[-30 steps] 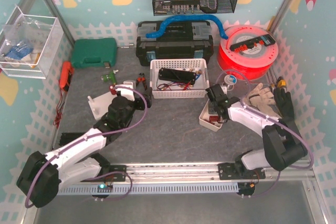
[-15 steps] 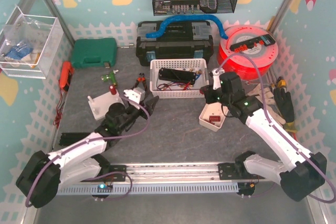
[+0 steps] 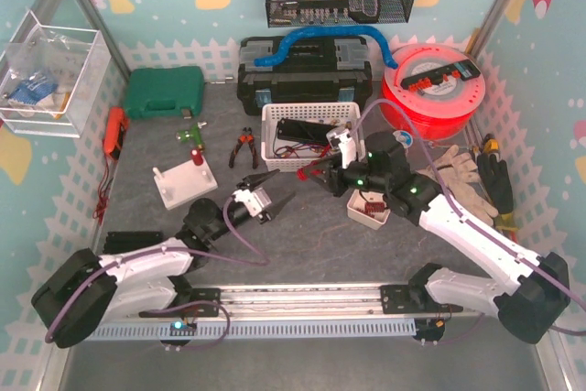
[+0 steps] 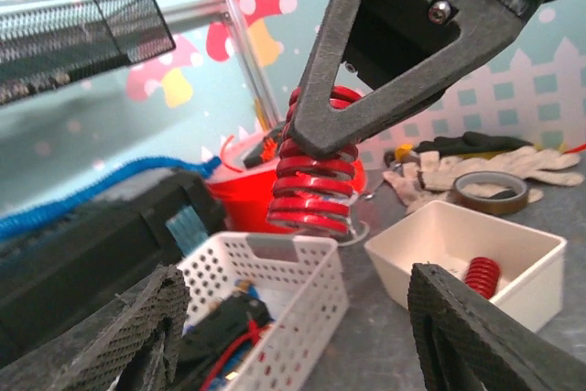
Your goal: Install the large spring
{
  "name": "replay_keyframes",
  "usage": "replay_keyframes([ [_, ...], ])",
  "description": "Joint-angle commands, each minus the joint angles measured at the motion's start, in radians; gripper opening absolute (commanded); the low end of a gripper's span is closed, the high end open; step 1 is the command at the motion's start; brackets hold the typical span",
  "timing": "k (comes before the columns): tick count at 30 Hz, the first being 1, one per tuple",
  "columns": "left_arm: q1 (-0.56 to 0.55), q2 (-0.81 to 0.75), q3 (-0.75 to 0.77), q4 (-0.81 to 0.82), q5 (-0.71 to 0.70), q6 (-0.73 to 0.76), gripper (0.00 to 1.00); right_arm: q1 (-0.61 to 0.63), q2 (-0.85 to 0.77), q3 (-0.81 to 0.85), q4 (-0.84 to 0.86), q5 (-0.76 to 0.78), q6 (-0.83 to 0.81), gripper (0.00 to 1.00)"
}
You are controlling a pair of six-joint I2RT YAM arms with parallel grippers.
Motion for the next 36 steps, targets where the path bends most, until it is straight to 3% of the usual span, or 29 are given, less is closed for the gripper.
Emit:
replay_keyframes([
  [1,-0.010,0.045,0.013,0.131,0.021,0.189,0.68,0.045,0.021,0.005,0.107,-0.050,0.031,0.00],
  [8,-0.023,0.116,0.062,0.101,-0.012,0.243,0.69,0.088,0.061,0.005,0.146,-0.029,0.037,0.00],
  [15,-0.027,0.123,0.076,0.074,-0.020,0.268,0.58,0.095,0.084,-0.013,0.177,-0.037,0.059,0.00],
  [30,-0.020,0.155,0.082,0.060,-0.027,0.306,0.55,0.096,0.085,-0.015,0.188,-0.056,0.076,0.00],
  [36,-0.010,0.134,0.050,0.103,-0.008,0.291,0.43,0.096,0.110,-0.007,0.163,-0.026,0.078,0.00],
])
